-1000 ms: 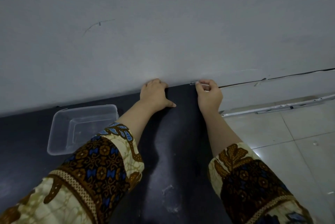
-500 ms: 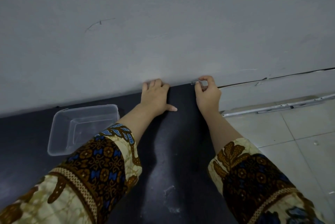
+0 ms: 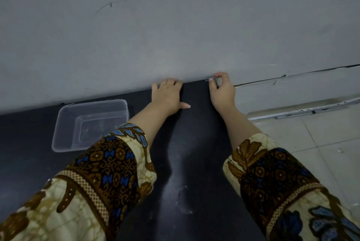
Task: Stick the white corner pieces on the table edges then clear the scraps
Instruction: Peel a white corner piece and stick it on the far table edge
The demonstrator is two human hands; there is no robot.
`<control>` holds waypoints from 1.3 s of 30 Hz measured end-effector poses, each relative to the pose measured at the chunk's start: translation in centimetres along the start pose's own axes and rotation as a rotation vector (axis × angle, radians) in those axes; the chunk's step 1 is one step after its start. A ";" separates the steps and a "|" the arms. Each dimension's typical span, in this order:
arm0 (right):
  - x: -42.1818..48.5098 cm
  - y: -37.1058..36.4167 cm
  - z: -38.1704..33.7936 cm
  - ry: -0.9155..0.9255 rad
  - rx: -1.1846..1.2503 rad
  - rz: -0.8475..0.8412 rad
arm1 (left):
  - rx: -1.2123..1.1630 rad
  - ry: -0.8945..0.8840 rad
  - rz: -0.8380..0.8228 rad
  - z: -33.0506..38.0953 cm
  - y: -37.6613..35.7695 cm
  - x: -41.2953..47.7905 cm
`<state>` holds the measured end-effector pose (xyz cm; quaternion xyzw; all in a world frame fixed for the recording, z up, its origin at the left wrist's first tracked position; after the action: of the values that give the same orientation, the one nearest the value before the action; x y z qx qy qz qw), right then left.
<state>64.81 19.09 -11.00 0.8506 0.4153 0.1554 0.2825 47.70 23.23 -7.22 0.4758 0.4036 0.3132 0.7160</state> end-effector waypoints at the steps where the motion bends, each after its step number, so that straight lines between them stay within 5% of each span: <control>1: -0.1 0.0 0.0 0.001 -0.005 -0.005 | -0.001 0.000 0.001 0.0 0.1 -0.1; 19: -0.4 -0.2 0.7 -0.006 -0.023 0.022 | 0.018 -0.073 -0.070 0.9 -0.1 1.4; 26: 0.1 0.2 1.3 -0.099 0.065 0.079 | 0.068 -0.314 -0.189 3.3 0.8 2.7; 39: 0.5 0.2 2.2 -0.148 0.202 -0.010 | 0.180 -0.310 -0.326 3.9 0.8 4.8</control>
<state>66.37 18.59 -12.62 0.8819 0.4108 0.0482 0.2262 53.37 25.88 -6.94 0.5085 0.3865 0.0796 0.7653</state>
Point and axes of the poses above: each hand's wrist, its own x-axis towards the middle knuckle, its own y-axis out of the back of the hand, z = x × y, the point moved 4 cm from there along x, towards the middle knuckle, and after that the axes turned 5 degrees about -x, right-handed, at the moved point
